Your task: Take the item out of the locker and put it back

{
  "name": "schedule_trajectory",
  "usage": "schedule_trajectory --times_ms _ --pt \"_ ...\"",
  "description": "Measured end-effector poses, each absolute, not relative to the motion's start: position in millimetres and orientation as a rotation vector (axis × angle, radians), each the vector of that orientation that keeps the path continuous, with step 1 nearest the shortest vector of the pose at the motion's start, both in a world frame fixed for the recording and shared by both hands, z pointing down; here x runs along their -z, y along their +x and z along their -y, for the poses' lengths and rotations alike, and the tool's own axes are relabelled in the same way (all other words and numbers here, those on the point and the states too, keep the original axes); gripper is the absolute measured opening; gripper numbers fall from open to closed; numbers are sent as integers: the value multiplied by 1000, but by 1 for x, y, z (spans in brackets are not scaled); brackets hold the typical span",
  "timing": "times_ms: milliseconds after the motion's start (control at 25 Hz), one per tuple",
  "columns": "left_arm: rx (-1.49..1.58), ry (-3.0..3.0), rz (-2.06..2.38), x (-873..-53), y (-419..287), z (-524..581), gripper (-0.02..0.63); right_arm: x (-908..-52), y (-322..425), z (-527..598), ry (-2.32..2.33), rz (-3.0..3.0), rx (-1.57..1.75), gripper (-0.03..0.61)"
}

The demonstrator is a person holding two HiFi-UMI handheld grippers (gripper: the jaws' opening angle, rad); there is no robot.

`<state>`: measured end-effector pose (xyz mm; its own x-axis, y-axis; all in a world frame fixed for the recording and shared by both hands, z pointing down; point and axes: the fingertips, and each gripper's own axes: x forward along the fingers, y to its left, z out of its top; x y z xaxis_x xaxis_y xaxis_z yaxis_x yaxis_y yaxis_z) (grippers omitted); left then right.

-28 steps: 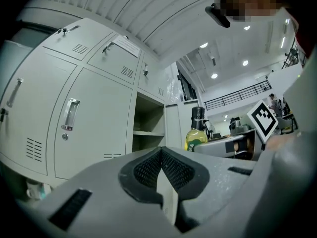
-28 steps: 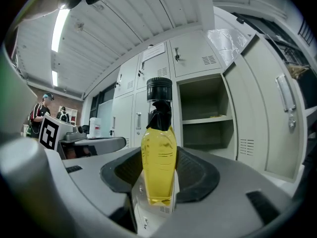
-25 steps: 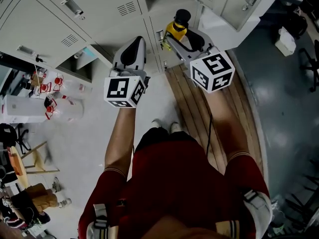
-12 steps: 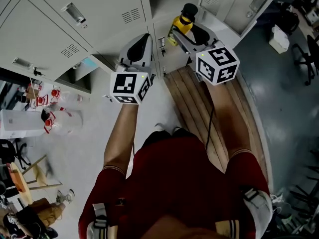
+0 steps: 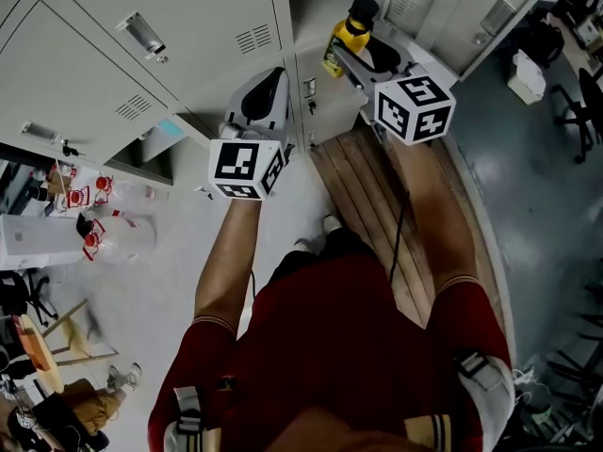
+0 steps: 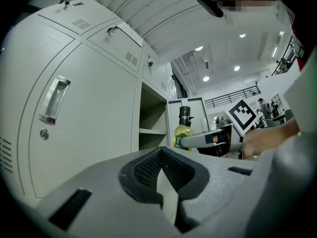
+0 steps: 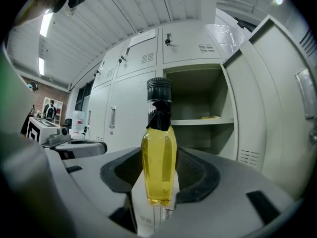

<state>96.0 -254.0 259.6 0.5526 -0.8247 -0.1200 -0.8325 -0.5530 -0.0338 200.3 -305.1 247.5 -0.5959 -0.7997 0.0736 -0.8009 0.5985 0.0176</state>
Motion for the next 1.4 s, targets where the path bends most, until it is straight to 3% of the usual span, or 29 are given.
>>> schedule_trajectory --times_ms 960,1400 --pt "-112 -2602 -1638 -256 119 333 8 -266 198 443 1124 2761 -12 190" --pt "-105 -2579 -1676 -257 120 353 8 -276 186 475 1059 2634 176 191"
